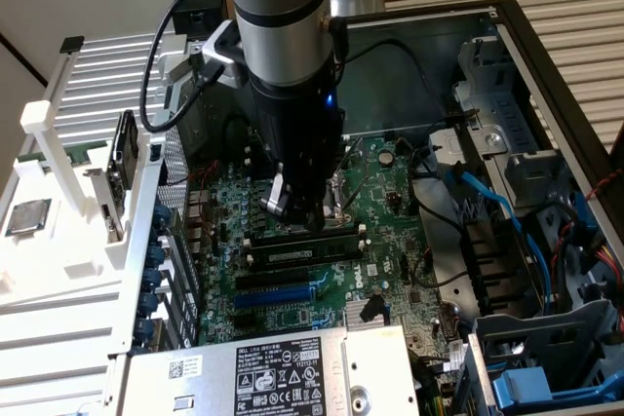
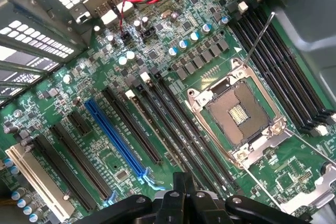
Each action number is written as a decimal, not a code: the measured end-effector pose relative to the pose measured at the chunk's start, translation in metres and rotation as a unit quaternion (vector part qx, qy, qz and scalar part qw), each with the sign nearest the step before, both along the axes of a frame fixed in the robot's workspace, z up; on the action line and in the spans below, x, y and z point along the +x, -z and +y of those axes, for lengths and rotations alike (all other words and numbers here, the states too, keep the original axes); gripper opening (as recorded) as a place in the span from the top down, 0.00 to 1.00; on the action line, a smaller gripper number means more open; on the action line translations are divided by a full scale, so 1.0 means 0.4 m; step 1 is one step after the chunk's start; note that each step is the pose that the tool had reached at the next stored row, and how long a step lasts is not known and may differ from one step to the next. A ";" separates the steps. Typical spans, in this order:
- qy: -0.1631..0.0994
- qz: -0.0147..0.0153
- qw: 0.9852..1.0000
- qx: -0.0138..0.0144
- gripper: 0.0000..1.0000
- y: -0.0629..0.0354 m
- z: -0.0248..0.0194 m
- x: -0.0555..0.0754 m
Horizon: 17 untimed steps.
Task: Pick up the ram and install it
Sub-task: 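Press down the ram until it locks into place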
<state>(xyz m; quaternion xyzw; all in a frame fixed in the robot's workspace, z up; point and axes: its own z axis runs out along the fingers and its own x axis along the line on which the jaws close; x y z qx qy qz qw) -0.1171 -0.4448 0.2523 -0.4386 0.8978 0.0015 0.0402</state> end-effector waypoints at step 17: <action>0.115 0.000 0.993 0.000 0.90 -0.002 0.000 0.000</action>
